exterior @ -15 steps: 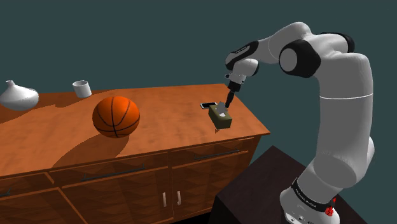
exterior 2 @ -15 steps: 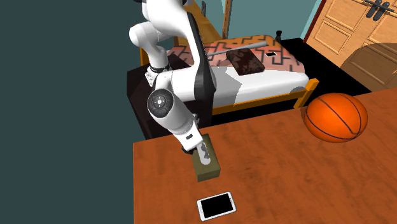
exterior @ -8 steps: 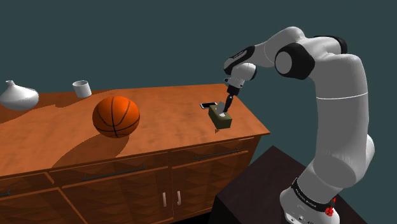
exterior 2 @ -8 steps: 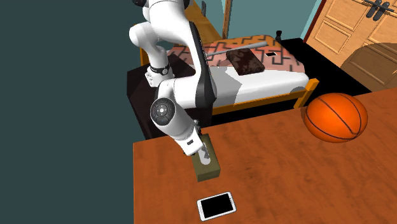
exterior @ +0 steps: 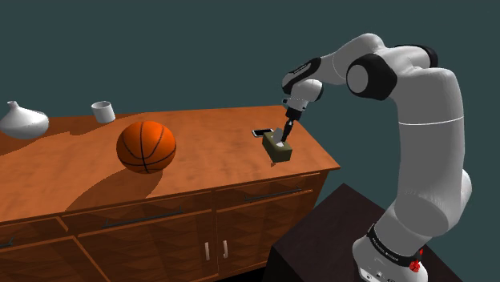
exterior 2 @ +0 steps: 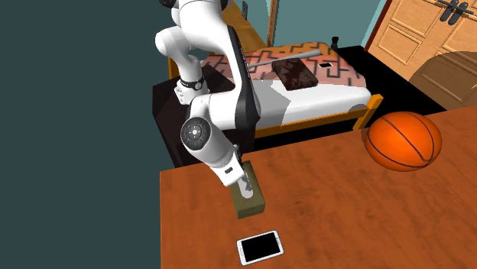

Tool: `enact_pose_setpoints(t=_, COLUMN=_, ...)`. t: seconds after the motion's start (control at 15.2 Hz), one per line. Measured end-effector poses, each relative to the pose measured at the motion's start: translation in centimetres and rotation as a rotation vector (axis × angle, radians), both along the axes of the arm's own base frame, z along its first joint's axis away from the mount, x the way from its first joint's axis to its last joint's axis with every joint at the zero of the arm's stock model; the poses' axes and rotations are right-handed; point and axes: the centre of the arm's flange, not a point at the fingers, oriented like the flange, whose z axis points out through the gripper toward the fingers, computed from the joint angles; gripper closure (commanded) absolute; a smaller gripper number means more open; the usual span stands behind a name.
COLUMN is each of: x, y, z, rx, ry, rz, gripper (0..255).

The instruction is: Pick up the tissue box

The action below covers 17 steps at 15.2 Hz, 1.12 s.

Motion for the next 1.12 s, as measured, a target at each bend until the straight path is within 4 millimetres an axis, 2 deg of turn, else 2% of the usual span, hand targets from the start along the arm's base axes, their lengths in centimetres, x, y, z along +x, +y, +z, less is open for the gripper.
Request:
enact_pose_setpoints(t=0.33, x=0.1, y=-0.1, z=1.4, rx=-0.002, ry=0.0, rz=-0.001, gripper=255)
enact_pose_setpoints(t=1.12, x=0.0, y=-0.2, z=7.5, rx=-0.003, ry=0.0, rz=-0.001, gripper=255)
